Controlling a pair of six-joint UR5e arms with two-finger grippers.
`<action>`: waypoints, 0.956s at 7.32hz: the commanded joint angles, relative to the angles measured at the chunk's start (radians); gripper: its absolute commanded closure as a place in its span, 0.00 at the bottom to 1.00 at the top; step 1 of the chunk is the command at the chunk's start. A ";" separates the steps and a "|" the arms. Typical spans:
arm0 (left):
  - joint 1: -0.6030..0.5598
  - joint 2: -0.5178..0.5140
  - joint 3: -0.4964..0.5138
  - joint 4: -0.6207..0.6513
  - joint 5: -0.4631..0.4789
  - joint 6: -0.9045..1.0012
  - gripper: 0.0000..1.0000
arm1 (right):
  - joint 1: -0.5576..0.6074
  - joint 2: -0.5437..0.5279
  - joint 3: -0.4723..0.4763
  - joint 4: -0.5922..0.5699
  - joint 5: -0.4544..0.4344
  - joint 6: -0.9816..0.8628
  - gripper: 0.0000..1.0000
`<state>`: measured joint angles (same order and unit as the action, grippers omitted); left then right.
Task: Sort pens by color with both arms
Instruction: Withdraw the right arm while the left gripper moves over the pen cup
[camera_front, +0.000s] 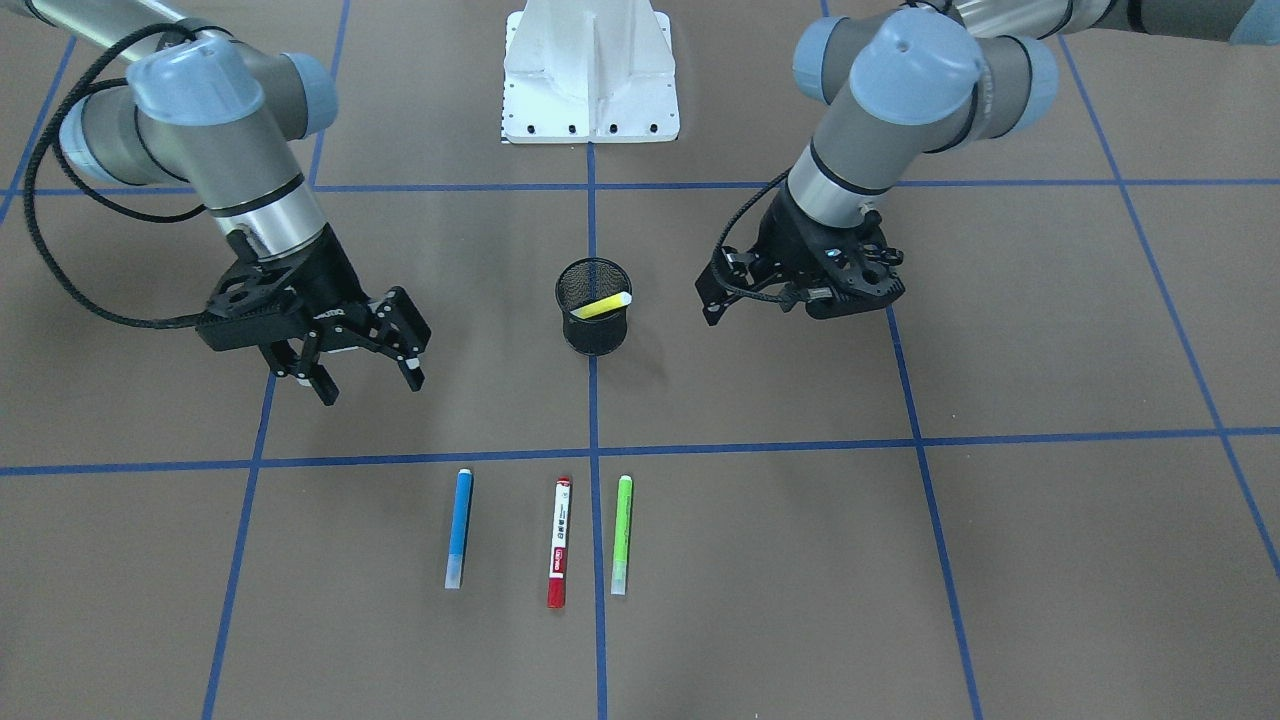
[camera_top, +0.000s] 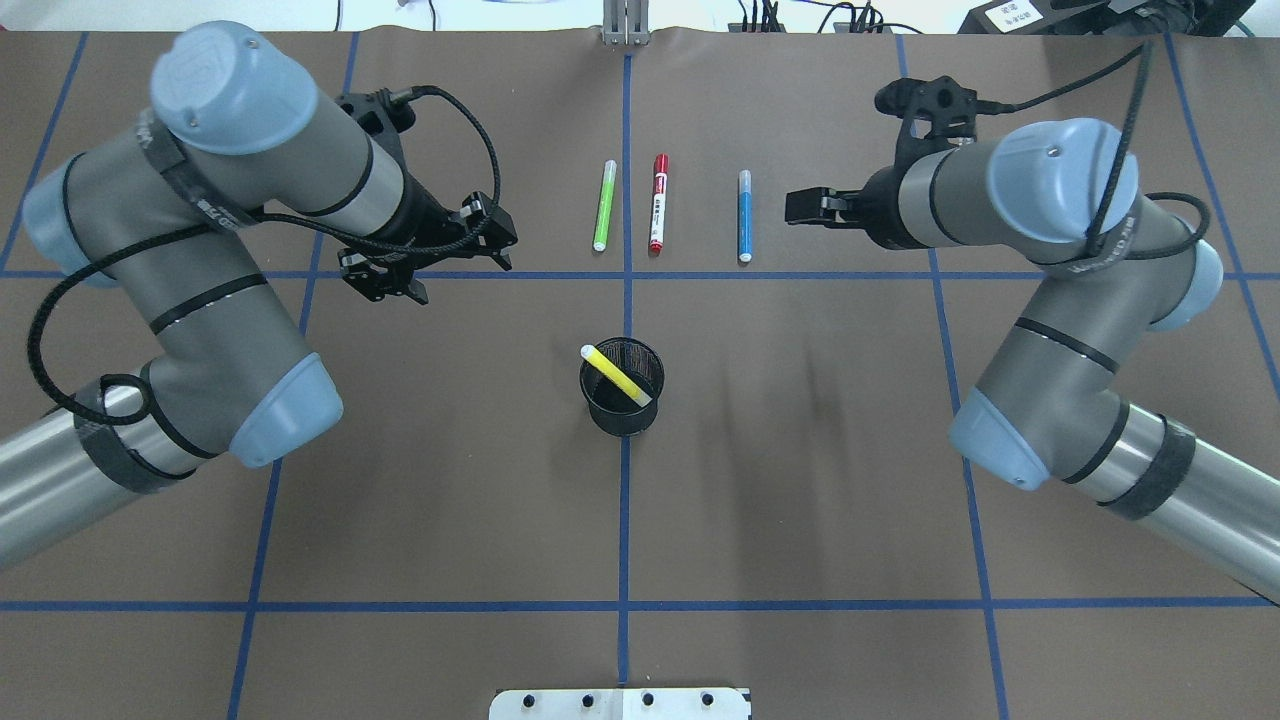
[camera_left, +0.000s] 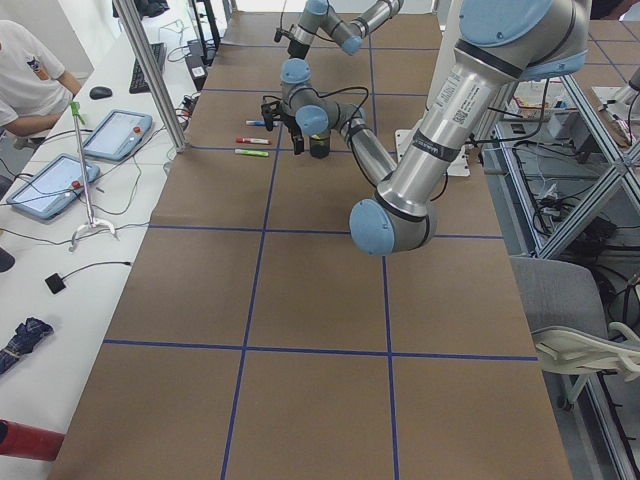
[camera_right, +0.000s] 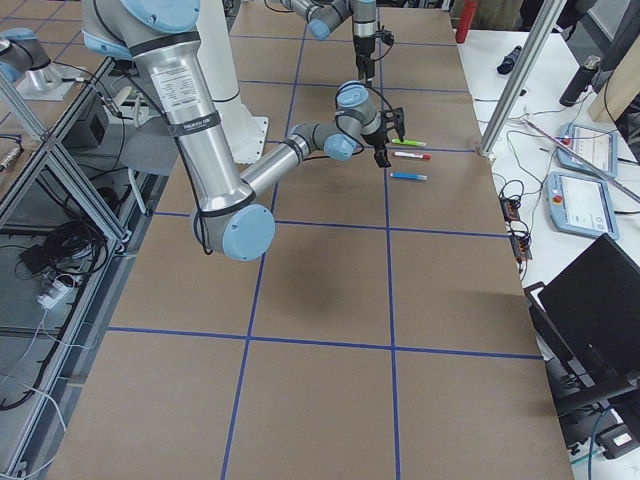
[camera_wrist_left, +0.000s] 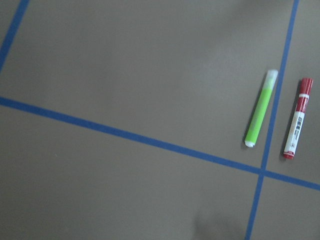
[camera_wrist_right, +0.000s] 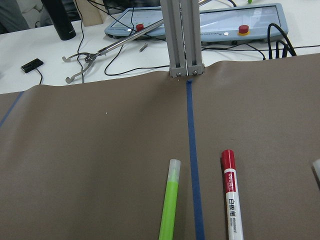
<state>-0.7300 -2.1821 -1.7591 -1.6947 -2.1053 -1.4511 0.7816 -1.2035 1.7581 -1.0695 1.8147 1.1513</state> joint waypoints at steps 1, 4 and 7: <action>0.034 -0.028 0.004 0.064 -0.170 -0.017 0.01 | 0.098 -0.068 -0.003 0.000 0.173 -0.077 0.01; 0.043 -0.140 0.149 0.058 -0.203 -0.203 0.03 | 0.111 -0.111 -0.003 0.002 0.186 -0.088 0.01; 0.055 -0.238 0.308 0.046 -0.205 -0.287 0.12 | 0.110 -0.126 -0.005 0.002 0.186 -0.087 0.01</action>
<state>-0.6779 -2.3784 -1.5053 -1.6452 -2.3094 -1.7008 0.8926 -1.3254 1.7549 -1.0677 2.0004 1.0646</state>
